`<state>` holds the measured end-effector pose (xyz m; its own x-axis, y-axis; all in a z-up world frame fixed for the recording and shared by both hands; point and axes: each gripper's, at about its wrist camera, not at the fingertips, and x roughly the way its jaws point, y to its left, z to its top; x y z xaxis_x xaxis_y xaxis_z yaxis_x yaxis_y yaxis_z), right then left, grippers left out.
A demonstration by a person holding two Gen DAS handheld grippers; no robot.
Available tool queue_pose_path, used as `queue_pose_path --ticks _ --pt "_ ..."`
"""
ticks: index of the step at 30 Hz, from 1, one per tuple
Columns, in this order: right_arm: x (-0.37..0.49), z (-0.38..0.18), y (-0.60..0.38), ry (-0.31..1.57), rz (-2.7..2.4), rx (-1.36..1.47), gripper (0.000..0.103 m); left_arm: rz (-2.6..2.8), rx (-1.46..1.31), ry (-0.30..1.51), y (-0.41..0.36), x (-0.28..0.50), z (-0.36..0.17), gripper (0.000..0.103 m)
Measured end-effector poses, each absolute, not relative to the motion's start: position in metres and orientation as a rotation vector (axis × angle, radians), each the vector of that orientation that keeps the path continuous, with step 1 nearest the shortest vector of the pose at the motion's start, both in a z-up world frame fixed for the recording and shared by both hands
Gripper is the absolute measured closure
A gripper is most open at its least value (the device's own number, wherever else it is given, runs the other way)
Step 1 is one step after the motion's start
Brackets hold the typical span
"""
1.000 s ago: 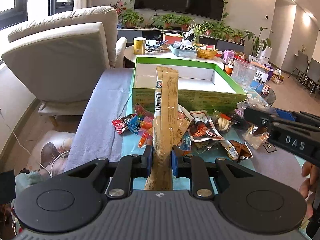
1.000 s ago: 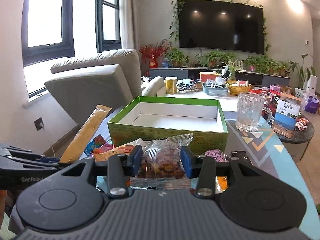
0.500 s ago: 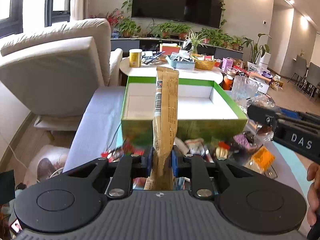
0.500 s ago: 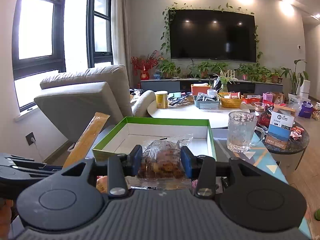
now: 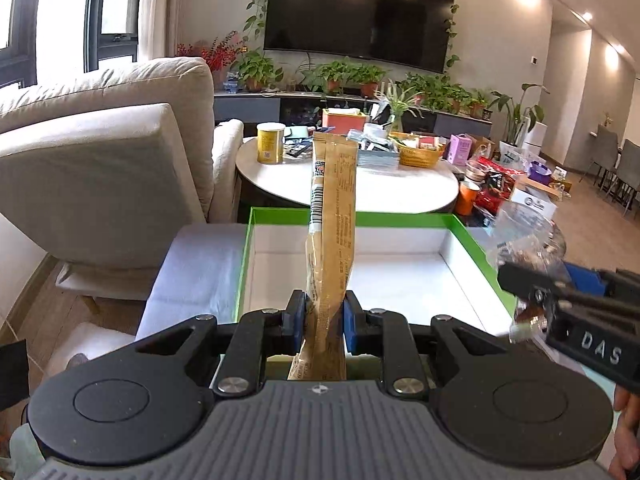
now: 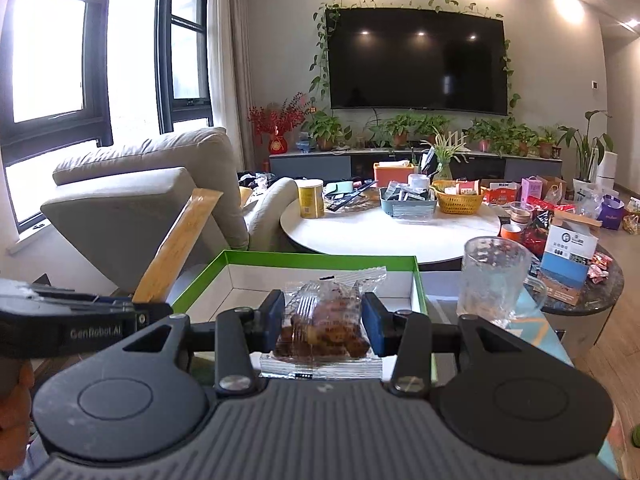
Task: Organize snacks
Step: 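Carry the stick snack and nut bag up over the green box, then open right gripper to drop nut bag while left releases stick into box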
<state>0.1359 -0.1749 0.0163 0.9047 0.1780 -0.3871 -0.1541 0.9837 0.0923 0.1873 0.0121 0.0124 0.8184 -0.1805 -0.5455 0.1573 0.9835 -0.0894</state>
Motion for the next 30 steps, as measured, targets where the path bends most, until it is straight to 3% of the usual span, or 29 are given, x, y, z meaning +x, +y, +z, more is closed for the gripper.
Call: queue_pose_path --ticks 12,20,30 --pt "0.188 -0.011 -0.176 0.508 0.162 0.086 0.056 -0.139 -0.024 0.67 -0.001 0.254 -0.025 0.085" --pt "0.2 -0.029 -0.168 0.608 0.142 0.061 0.056 -0.133 0.006 0.765 -0.004 0.258 -0.055 0.085" --pt "0.184 -0.039 -0.17 0.661 0.09 0.032 0.054 -0.125 -0.003 0.78 -0.002 0.244 -0.053 0.084"
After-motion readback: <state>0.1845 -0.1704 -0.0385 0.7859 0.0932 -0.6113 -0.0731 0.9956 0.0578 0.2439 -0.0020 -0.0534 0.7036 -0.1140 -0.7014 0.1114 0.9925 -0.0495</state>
